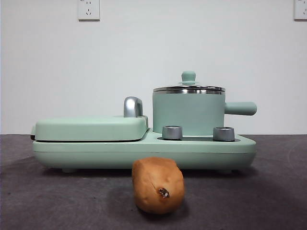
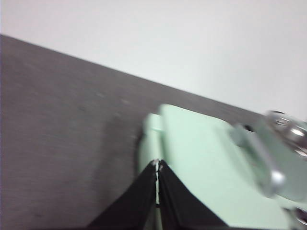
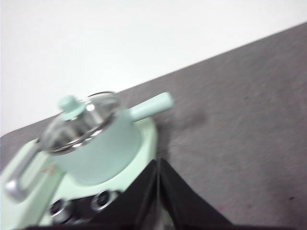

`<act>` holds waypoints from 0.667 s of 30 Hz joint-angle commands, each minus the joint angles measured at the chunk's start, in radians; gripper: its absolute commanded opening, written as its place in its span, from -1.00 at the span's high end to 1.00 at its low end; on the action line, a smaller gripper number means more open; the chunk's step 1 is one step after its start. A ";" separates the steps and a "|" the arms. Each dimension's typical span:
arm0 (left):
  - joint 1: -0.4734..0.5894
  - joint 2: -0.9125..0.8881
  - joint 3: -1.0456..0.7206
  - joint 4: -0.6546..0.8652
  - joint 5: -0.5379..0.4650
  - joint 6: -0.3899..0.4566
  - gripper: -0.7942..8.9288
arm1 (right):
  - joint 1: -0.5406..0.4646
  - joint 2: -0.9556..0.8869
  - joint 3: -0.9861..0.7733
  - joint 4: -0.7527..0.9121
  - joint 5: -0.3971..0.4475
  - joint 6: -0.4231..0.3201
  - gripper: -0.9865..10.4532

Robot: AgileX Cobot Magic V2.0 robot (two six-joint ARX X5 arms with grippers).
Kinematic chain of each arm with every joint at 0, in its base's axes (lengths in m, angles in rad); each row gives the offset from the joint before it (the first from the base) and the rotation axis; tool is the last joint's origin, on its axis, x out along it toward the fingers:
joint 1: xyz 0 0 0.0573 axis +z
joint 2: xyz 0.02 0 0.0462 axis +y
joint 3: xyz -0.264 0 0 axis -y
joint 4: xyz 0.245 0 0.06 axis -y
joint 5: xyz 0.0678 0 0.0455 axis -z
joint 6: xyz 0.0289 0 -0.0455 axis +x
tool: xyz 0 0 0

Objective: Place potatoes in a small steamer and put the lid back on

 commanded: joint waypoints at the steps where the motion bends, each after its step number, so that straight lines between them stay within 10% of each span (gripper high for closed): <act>1: -0.014 0.094 0.109 -0.031 0.071 -0.017 0.82 | 0.003 0.072 0.111 -0.063 -0.066 -0.017 0.81; 11: -0.064 0.433 0.465 -0.186 0.423 0.119 0.82 | 0.003 0.325 0.431 -0.307 -0.320 -0.267 0.81; 20: -0.096 0.553 0.555 -0.197 0.519 0.138 0.82 | 0.003 0.383 0.468 -0.318 -0.469 -0.348 0.81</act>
